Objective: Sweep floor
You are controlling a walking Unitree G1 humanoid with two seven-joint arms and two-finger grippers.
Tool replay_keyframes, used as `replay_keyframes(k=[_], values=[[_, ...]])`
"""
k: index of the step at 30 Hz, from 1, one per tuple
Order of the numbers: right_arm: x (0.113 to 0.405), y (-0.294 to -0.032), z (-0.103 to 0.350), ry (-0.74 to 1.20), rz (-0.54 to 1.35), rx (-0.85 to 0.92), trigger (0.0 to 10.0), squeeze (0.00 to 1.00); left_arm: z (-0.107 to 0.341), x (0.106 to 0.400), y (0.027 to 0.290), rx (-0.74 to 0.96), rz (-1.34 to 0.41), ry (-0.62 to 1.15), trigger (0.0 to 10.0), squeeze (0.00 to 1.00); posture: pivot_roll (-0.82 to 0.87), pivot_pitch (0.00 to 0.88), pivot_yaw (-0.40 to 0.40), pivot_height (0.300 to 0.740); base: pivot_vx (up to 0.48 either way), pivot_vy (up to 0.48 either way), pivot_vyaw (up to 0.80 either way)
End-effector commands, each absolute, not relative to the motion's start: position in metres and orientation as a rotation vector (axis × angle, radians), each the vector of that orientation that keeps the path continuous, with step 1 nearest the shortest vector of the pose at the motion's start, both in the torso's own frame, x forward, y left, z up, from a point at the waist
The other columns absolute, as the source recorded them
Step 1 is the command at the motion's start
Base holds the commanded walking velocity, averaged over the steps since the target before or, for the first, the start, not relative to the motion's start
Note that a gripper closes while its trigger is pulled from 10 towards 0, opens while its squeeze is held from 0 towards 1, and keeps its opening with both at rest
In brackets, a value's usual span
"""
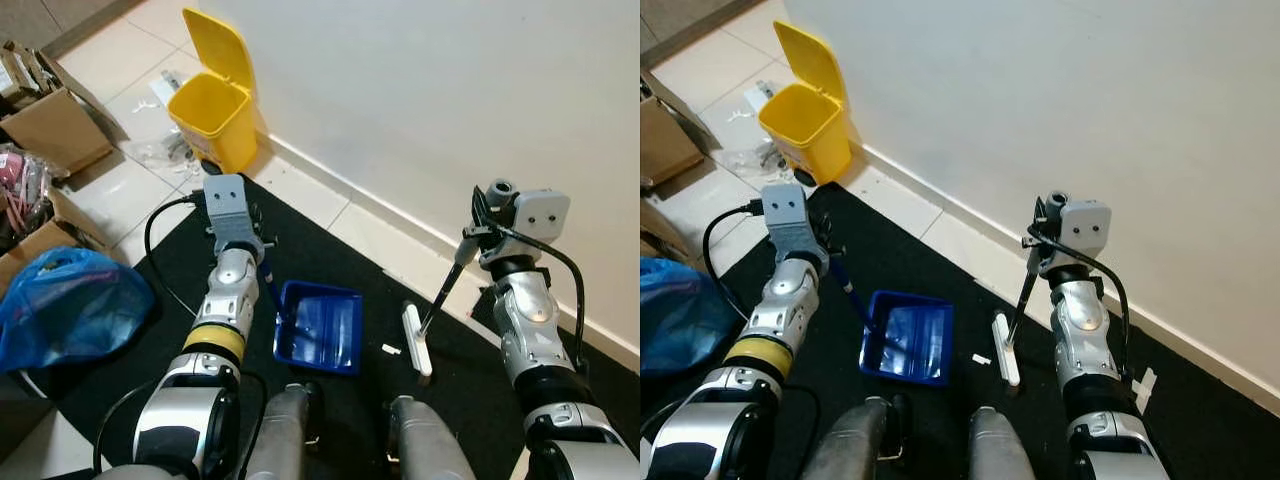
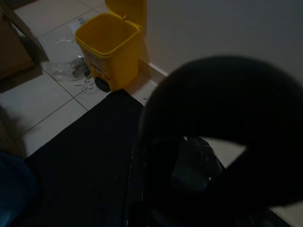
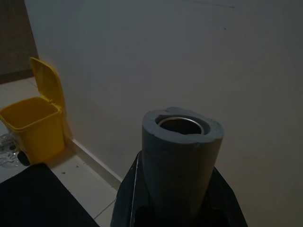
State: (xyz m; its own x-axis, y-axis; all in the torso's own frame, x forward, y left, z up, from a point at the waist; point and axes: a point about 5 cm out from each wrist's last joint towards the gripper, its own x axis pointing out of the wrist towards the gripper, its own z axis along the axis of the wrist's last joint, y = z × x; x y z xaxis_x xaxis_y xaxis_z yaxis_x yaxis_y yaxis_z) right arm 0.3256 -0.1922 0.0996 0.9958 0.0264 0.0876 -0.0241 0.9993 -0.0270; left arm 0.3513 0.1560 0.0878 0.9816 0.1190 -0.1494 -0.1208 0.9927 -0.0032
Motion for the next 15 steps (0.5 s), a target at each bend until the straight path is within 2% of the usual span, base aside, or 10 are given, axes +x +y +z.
replay_keyframes(k=[1,6,9,15], values=[[0.318,-0.194,0.085,-0.021,0.012,-0.014,10.0,0.00,0.067,0.341,0.149,0.018,0.100,0.235,10.0,0.00,-0.13,0.285,0.029,0.740,0.000,0.000,0.00],[0.320,-0.191,0.086,-0.021,0.012,-0.012,10.0,0.00,0.059,0.336,0.140,0.097,0.063,0.260,10.0,0.00,-0.12,0.286,0.029,0.740,0.000,0.000,0.00],[0.321,-0.188,0.086,-0.017,0.012,-0.009,10.0,0.00,0.057,0.334,0.136,0.086,0.042,0.264,10.0,0.00,-0.11,0.286,0.030,0.740,0.000,0.000,0.00],[0.327,-0.167,0.086,-0.004,0.042,0.014,10.0,0.00,0.055,0.325,0.131,0.078,0.022,0.253,10.0,0.00,-0.10,0.282,0.028,0.740,0.000,0.000,0.00]])
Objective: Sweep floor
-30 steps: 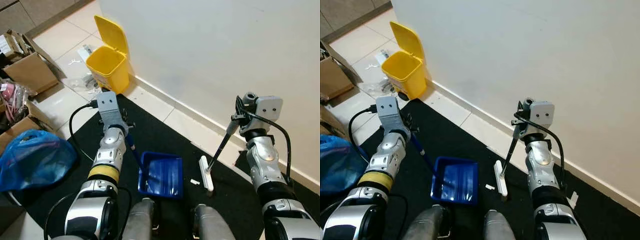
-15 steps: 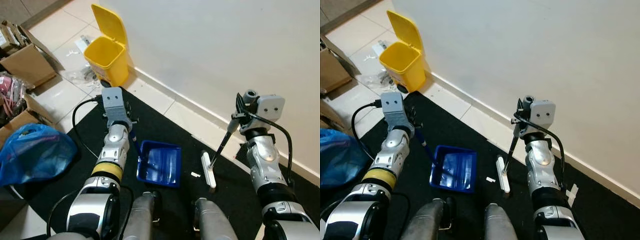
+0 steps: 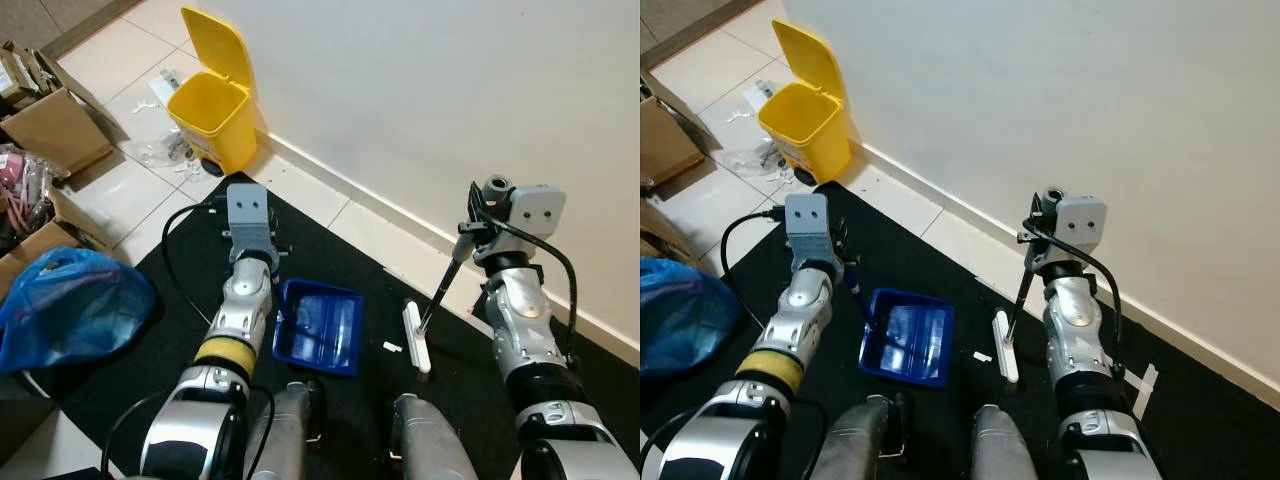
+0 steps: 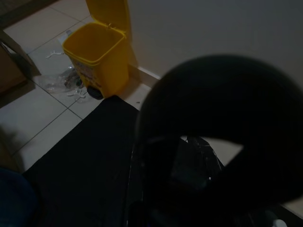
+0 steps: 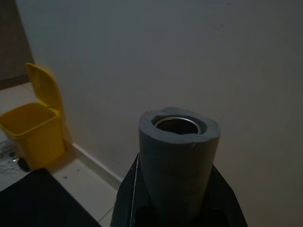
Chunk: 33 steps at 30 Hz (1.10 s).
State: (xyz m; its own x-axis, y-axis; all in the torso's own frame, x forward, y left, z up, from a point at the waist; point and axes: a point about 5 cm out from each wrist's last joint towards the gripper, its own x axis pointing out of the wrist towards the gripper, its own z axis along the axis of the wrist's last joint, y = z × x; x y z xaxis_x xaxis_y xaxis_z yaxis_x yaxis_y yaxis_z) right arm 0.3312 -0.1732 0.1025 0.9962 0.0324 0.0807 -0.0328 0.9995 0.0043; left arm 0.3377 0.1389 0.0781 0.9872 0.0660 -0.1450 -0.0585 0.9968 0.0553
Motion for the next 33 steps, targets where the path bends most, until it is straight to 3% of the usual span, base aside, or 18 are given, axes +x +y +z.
replay_keyframes(k=[1,8,12,21,33], values=[[0.327,-0.167,0.086,-0.004,0.042,0.014,10.0,0.00,0.055,0.325,0.131,0.078,0.022,0.253,10.0,0.00,-0.10,0.282,0.028,0.740,0.000,0.000,0.00],[0.333,-0.130,0.094,-0.016,0.161,0.198,10.0,0.00,0.053,0.315,0.129,0.075,0.032,0.251,10.0,0.00,-0.08,0.277,0.014,0.740,0.000,0.000,0.00],[0.334,-0.122,0.100,-0.035,0.186,0.310,10.0,0.00,0.053,0.313,0.129,0.070,0.036,0.256,10.0,0.00,-0.08,0.274,0.011,0.740,0.000,0.000,0.00],[0.337,-0.137,0.131,-0.164,0.214,0.509,10.0,0.00,0.053,0.311,0.128,0.058,0.039,0.268,10.0,0.00,-0.09,0.264,0.011,0.740,0.000,0.000,0.00],[0.336,-0.152,0.155,-0.247,0.239,0.477,10.0,0.00,0.054,0.311,0.126,0.050,0.040,0.271,10.0,0.00,-0.10,0.241,0.003,0.740,0.000,0.000,0.00]])
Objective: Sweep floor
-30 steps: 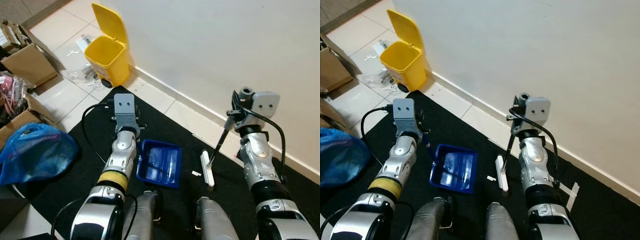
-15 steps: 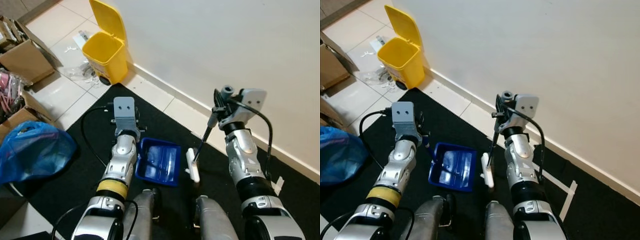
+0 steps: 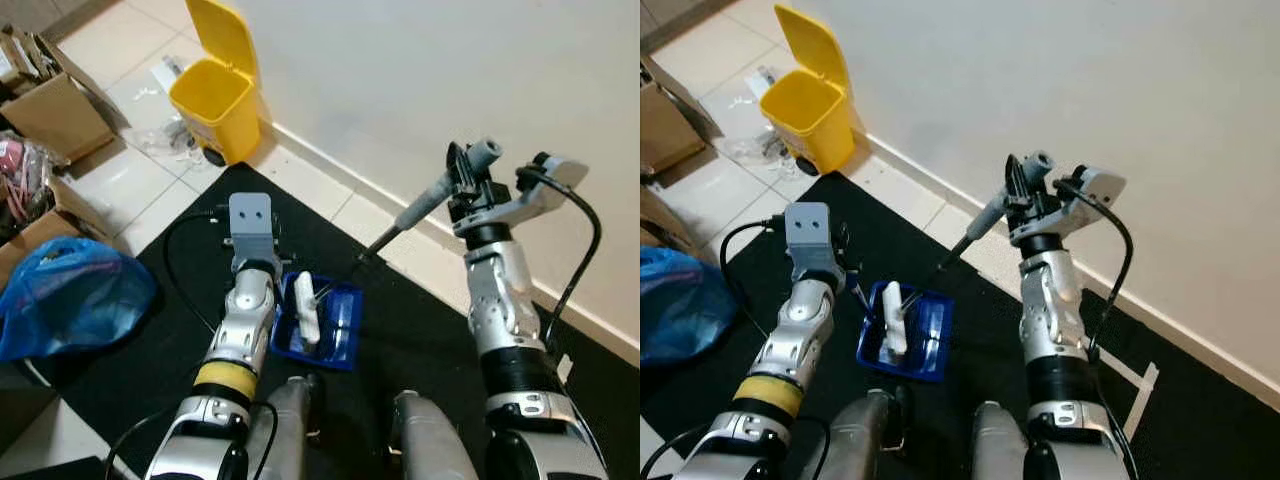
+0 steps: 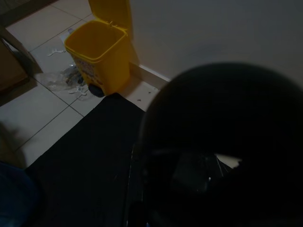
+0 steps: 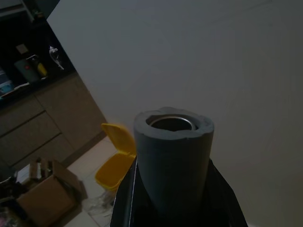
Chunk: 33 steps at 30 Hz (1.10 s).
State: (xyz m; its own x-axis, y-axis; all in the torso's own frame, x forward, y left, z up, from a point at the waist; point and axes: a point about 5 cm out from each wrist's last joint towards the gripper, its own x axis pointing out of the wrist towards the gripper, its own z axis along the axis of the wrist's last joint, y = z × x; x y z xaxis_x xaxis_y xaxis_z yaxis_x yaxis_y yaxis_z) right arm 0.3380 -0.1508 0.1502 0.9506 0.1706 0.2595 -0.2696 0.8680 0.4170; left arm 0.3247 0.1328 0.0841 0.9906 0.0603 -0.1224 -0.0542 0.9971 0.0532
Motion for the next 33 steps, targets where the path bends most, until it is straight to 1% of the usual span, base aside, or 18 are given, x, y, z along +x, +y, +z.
replay_keyframes(k=[1,3,9,11,13,14,15,18,25,27,33], values=[[0.336,-0.152,0.155,-0.247,0.239,0.477,10.0,0.00,0.054,0.311,0.126,0.050,0.040,0.271,10.0,0.00,-0.10,0.241,0.003,0.740,0.000,0.000,0.00],[0.332,-0.159,0.160,-0.259,0.245,0.400,10.0,0.00,0.057,0.312,0.128,0.032,0.053,0.272,10.0,0.00,-0.10,0.231,0.000,0.740,0.000,0.000,0.00],[0.326,-0.170,0.168,-0.280,0.228,0.319,10.0,0.00,0.064,0.316,0.131,-0.005,0.046,0.292,10.0,0.00,-0.10,0.218,0.009,0.740,0.000,0.000,0.00],[0.323,-0.179,0.170,-0.285,0.184,0.274,10.0,0.00,0.075,0.319,0.135,-0.004,0.025,0.276,10.0,0.00,-0.09,0.210,0.015,0.740,0.000,0.000,0.00],[0.323,-0.179,0.170,-0.285,0.184,0.274,10.0,0.00,0.075,0.319,0.135,-0.004,0.025,0.276,10.0,0.00,-0.09,0.210,0.015,0.740,0.000,0.000,0.00],[0.320,-0.195,0.159,-0.248,0.093,0.229,10.0,0.00,0.088,0.323,0.143,-0.019,0.031,0.247,10.0,0.00,-0.09,0.196,0.030,0.740,0.000,0.000,0.00],[0.320,-0.195,0.159,-0.248,0.093,0.229,10.0,0.00,0.088,0.323,0.143,-0.019,0.031,0.247,10.0,0.00,-0.09,0.196,0.030,0.740,0.000,0.000,0.00],[0.315,-0.210,0.140,-0.176,0.004,0.142,10.0,0.00,0.104,0.327,0.151,-0.060,0.049,0.203,10.0,0.00,-0.08,0.182,0.036,0.740,0.000,0.000,0.00],[0.311,-0.213,0.125,-0.128,-0.040,0.137,10.0,0.00,0.122,0.329,0.151,-0.085,0.032,0.131,10.0,0.00,-0.07,0.154,0.041,0.740,0.000,0.000,0.00],[0.312,-0.208,0.122,-0.118,-0.039,0.150,10.0,0.00,0.125,0.328,0.150,-0.072,0.024,0.122,10.0,0.00,-0.07,0.134,0.041,0.740,0.000,0.000,0.00],[0.317,-0.201,0.122,-0.119,-0.029,0.155,10.0,0.00,0.127,0.328,0.150,-0.052,0.025,0.128,10.0,0.00,-0.06,0.119,0.037,0.740,0.000,0.000,0.00]])
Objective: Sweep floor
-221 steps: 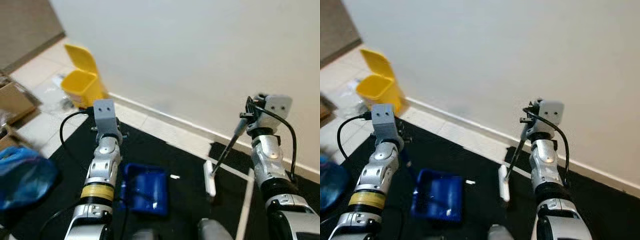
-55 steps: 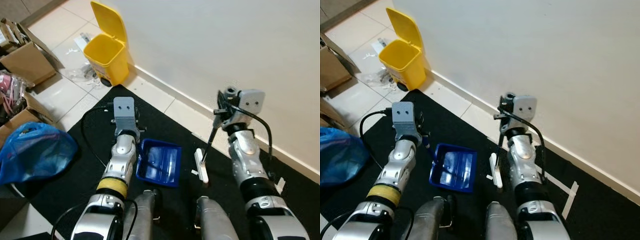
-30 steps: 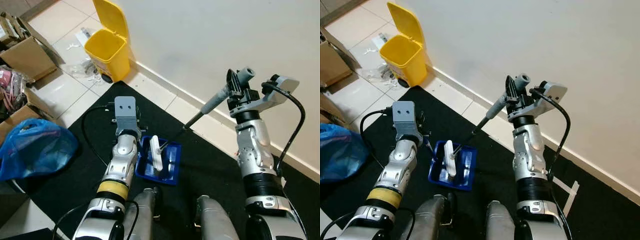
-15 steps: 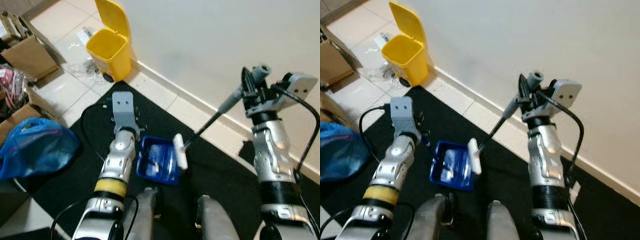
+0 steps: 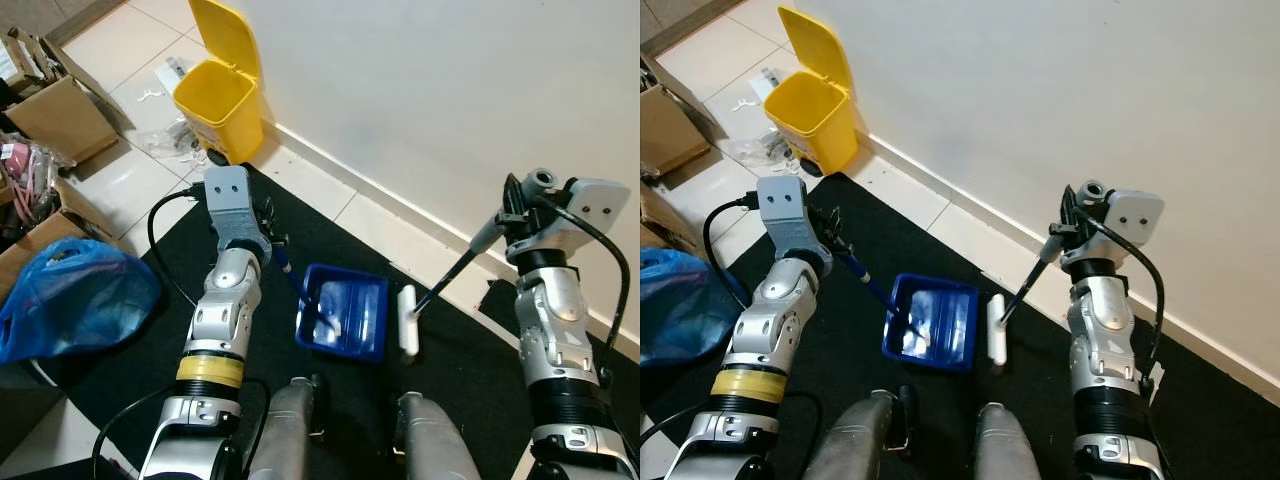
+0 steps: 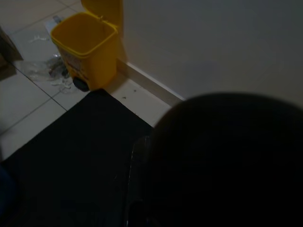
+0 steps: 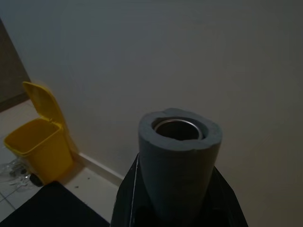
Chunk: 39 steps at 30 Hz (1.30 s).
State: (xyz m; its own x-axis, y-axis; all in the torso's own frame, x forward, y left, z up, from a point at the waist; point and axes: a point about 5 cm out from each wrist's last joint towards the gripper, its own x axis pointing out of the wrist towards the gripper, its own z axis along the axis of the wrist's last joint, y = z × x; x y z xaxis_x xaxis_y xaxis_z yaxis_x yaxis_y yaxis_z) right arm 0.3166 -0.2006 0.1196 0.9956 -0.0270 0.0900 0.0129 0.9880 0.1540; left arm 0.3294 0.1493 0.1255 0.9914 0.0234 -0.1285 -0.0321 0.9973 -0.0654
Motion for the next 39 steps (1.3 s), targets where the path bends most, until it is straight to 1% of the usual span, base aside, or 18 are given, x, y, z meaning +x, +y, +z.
replay_keyframes(k=[1,19,39], values=[[0.3174,-0.1998,0.1219,-0.120,-0.028,0.154,10.0,0.00,0.1276,0.3280,0.1496,-0.049,0.022,0.127,10.0,0.00,-0.06,0.116,0.035,0.740,0.000,0.000,0.00],[0.3189,-0.2004,0.1202,-0.123,-0.034,0.153,10.0,0.00,0.1279,0.3287,0.1458,-0.049,0.006,0.139,10.0,0.00,-0.07,0.110,0.038,0.740,0.000,0.000,0.00],[0.3190,-0.2002,0.1175,-0.119,-0.033,0.149,10.0,0.00,0.1251,0.3286,0.1455,-0.044,0.005,0.157,10.0,0.00,-0.07,0.113,0.038,0.740,0.000,-0.297,0.00]])
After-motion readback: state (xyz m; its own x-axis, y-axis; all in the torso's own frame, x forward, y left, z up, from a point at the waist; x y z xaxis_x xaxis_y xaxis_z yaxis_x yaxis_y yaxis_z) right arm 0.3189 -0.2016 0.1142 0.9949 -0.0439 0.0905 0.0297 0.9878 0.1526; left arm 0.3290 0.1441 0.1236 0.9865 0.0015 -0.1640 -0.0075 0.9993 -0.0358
